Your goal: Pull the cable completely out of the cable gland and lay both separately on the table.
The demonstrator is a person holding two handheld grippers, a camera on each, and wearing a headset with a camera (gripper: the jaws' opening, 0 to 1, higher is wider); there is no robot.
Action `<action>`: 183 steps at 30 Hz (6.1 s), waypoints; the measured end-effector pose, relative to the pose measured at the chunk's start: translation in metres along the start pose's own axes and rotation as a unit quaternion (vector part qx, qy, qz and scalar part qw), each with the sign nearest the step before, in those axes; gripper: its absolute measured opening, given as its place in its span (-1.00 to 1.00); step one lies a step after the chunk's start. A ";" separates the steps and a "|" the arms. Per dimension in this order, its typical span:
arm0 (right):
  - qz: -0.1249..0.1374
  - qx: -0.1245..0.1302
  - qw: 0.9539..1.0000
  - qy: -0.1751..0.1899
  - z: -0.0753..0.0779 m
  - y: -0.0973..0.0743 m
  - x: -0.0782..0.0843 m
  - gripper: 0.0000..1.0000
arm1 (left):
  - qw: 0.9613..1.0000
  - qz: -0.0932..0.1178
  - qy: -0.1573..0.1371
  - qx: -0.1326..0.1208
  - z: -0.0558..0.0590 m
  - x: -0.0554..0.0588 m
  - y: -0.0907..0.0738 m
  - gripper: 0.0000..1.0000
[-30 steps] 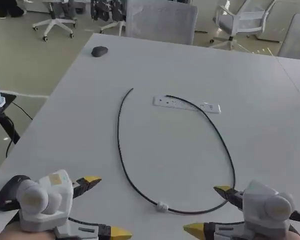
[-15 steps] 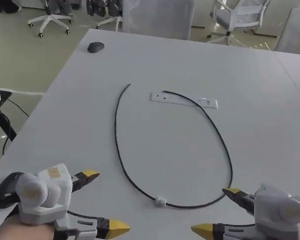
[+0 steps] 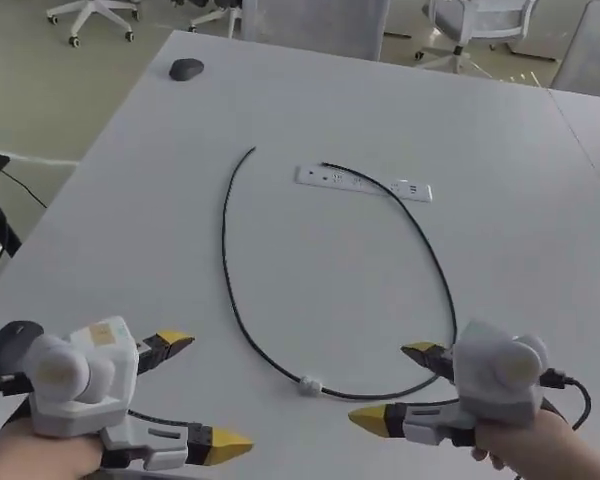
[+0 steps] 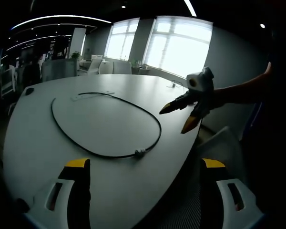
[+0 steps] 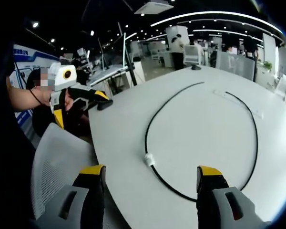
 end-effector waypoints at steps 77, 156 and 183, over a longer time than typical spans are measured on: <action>-0.205 -0.100 0.964 -0.140 -0.008 0.115 0.044 -0.83 | 1.000 -0.011 -0.016 -0.020 -0.006 0.016 -0.024 0.72; -0.135 -0.130 0.943 -0.276 -0.087 -0.007 -0.063 -0.89 | 0.979 -0.006 0.096 0.182 0.057 -0.049 0.051 -0.25; -0.118 -0.144 0.934 -0.304 -0.086 -0.004 -0.062 -0.88 | 0.969 0.001 0.117 0.218 0.065 -0.052 0.055 -0.69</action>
Point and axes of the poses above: the centre of the closed fingertips' face, and the gripper's own axes: y roughly forward along the fingers, z roughly to its right, x roughly out of its underside, the point moved 1 cm from there along -y, roughly backward along the fingers, and after that the axes turned 3 degrees about -y, right-handed, at the moved point
